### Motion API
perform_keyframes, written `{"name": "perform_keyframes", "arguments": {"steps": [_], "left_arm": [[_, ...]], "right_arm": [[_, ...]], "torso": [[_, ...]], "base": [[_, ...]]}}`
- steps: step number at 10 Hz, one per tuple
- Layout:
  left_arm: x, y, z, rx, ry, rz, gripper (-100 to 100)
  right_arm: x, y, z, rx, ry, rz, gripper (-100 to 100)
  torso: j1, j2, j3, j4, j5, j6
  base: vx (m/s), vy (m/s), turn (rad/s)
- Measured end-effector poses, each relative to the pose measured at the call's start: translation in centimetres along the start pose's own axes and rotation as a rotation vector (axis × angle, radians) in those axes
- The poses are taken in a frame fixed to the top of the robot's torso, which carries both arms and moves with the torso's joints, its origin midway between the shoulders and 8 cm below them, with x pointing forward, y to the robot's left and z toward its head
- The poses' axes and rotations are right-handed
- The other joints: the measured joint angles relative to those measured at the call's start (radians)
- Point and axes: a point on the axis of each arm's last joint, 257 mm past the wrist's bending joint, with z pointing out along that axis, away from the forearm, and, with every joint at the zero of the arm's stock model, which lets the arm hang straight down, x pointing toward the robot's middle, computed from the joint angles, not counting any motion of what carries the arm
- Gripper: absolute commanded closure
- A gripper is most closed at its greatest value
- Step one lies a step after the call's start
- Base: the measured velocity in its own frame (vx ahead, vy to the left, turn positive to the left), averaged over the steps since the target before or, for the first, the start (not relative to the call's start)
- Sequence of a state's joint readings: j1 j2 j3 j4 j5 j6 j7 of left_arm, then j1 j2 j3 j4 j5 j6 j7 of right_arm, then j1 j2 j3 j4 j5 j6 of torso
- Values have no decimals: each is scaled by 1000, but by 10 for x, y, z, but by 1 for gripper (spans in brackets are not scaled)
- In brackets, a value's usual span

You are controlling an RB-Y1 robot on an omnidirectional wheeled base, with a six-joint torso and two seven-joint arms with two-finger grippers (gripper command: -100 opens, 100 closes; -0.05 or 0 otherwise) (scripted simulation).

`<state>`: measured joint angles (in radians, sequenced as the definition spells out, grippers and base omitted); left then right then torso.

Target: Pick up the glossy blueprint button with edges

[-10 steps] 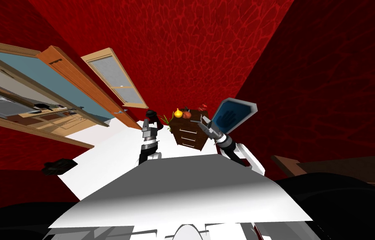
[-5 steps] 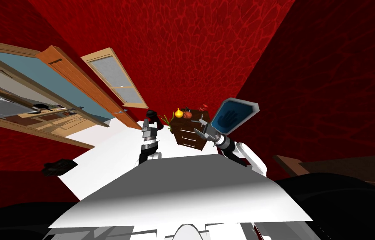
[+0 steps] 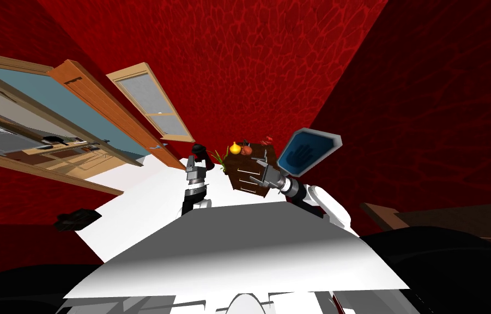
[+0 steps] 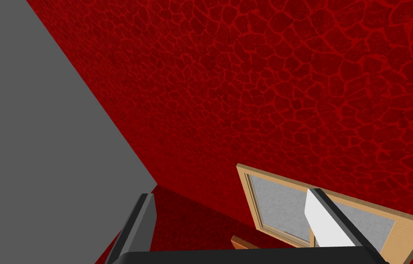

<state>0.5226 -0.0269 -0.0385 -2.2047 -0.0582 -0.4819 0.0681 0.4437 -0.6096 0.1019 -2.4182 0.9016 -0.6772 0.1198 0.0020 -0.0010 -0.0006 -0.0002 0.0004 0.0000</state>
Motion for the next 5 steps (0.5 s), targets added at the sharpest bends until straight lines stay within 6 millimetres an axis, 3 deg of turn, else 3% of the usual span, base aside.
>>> {"name": "perform_keyframes", "arguments": {"steps": [5], "left_arm": [[0,0,0,0,0,0,0]], "right_arm": [[30,20,-2,-104,116,-144,-100]], "torso": [[-1,1,0,0,0,0]], "base": [[8,28,-2]]}}
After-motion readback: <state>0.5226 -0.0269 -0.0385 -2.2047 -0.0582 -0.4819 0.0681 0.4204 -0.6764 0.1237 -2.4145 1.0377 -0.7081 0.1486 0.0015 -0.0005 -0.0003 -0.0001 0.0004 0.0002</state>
